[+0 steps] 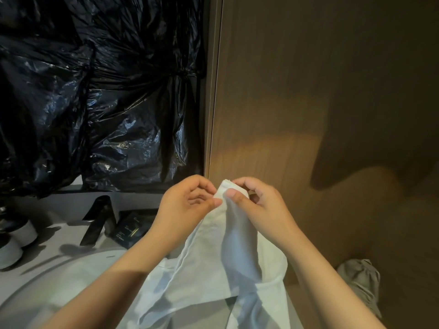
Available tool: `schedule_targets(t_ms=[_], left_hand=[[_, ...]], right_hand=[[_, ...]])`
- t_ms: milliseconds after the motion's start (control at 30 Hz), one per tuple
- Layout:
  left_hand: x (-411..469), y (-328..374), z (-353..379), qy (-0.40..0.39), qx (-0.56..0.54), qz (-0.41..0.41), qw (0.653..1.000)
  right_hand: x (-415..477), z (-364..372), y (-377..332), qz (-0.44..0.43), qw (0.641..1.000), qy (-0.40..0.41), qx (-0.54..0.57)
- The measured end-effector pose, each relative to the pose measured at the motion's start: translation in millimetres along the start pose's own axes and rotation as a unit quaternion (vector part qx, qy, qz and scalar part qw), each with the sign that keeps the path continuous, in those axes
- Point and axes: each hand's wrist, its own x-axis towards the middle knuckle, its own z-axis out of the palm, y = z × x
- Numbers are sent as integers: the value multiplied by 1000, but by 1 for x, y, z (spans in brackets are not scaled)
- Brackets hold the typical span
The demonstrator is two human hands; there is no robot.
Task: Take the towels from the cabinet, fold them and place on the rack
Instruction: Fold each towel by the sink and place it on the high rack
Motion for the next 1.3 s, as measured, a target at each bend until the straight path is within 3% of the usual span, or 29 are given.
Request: schedule_targets(t_ms=[133, 367, 700, 1300], left_hand=[[-1, 2, 6, -4, -11, 7, 1000], [2, -7, 3, -93, 61, 7, 994], [12, -18, -5, -94, 64, 4, 993], [59, -25, -33, -92, 227, 25, 969]], right_hand=[[2, -2, -4, -27, 999, 21, -33], [5, -10, -10, -41, 994, 86, -51], [24, -43, -37, -70, 984, 154, -59], [62, -101, -71, -105, 957, 255, -91]])
